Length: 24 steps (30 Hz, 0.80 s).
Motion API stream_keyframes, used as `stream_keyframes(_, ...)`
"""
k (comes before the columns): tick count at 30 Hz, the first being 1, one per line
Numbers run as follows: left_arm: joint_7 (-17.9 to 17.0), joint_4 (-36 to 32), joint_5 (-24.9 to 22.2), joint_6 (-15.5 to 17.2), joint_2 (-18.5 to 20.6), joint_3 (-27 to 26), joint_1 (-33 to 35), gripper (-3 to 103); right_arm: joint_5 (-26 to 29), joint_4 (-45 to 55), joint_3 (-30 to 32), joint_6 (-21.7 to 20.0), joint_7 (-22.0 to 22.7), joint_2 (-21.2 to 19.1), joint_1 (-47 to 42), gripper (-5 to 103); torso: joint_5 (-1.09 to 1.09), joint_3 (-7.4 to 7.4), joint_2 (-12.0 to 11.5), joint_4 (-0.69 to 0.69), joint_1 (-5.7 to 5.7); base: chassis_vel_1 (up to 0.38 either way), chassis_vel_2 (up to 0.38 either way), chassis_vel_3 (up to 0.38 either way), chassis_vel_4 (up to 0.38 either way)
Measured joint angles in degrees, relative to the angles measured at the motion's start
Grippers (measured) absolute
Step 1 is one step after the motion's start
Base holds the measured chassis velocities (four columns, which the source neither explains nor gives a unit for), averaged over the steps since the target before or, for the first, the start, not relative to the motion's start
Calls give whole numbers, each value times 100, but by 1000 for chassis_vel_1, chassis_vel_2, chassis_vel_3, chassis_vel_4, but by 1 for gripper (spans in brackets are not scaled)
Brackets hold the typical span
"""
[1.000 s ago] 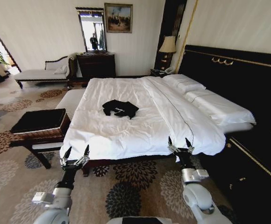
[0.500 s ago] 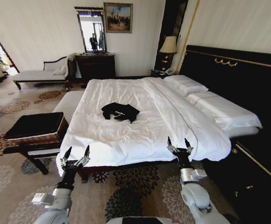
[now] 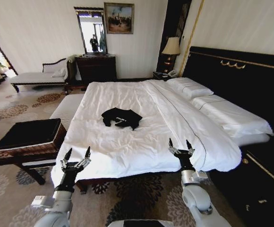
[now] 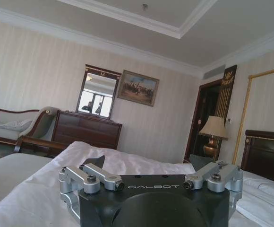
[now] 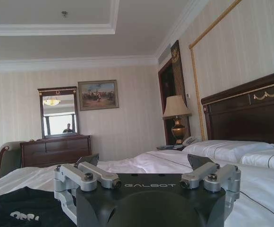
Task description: Fold the clothes on the bed and place them into the basket.
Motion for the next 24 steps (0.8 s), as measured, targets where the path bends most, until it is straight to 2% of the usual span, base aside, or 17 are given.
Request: stream_keyframes(24,1,28,176,-16,-158,51,32,100,-15,-222,-90,115,7,91,135,100,1,0,-1,0,3,-121,121,122,-127)
